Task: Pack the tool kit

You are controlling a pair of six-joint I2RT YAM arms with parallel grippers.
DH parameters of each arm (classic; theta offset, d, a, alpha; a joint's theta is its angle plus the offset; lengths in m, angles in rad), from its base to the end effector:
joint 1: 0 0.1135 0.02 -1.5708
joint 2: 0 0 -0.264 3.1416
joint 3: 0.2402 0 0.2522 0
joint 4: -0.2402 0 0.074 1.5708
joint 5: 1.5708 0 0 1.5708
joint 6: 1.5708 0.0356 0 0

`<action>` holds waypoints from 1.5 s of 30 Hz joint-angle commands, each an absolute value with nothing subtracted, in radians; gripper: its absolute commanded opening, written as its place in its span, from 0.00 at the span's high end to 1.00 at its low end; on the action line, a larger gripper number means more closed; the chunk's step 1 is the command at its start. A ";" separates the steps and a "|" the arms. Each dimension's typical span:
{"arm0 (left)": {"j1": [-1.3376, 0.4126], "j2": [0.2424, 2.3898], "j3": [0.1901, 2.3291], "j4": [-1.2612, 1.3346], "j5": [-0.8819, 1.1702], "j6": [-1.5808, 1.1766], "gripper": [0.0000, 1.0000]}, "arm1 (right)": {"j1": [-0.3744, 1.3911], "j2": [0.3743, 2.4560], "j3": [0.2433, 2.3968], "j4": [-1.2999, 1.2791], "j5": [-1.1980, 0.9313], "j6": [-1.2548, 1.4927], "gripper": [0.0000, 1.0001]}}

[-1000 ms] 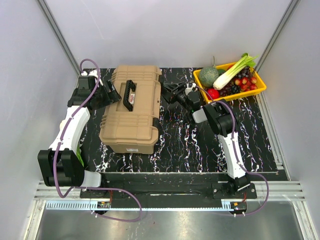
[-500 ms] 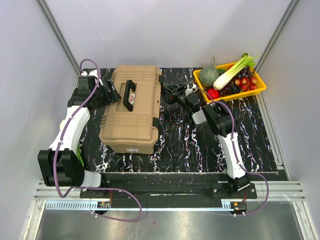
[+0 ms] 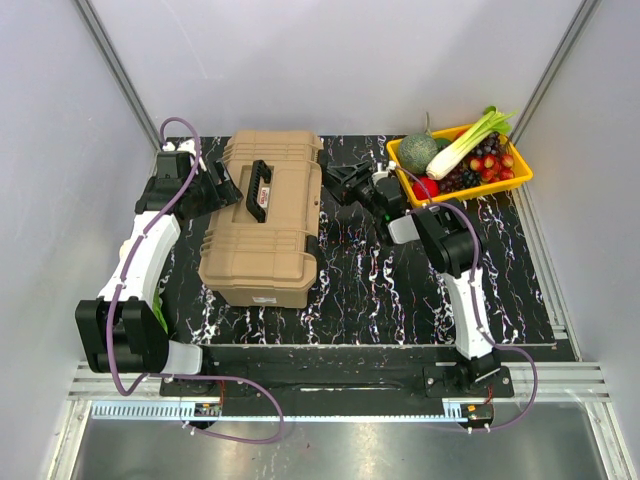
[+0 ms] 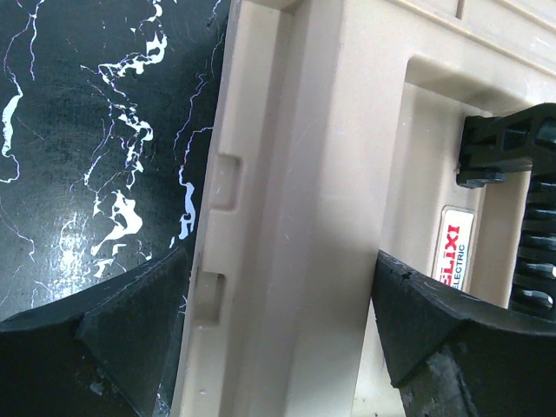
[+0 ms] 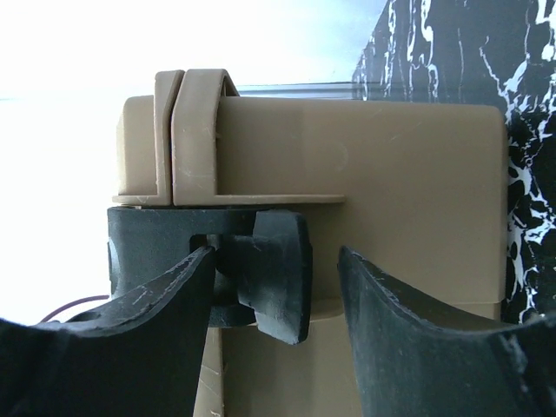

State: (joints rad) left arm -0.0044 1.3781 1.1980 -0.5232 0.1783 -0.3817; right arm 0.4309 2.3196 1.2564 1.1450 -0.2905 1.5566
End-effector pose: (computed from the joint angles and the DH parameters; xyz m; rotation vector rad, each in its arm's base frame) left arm 0.3043 -0.0077 0.3172 -0.3365 2.2685 -0.4046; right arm 0.4309 0.2093 0.1308 0.7055 1.6439 1.7480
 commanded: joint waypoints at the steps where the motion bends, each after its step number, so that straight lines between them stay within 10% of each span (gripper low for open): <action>1: -0.005 1.359 1.235 -0.520 0.144 -0.359 0.12 | 0.453 2.189 1.270 1.141 -0.344 1.451 0.35; 15: -0.006 1.356 1.244 -0.520 0.144 -0.360 0.12 | 0.459 2.154 1.282 1.053 -0.345 1.393 0.34; 35: -0.005 1.353 1.230 -0.520 0.135 -0.359 0.12 | 0.477 2.094 1.419 0.295 -0.198 1.132 0.20; 45: -0.005 1.354 1.233 -0.518 0.140 -0.365 0.12 | 0.476 2.036 1.443 0.048 -0.074 1.048 0.35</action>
State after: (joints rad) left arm -0.0048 1.3777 1.1984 -0.5228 0.1654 -0.3813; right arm 0.4473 2.0800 1.4155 0.3046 -0.1551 1.1595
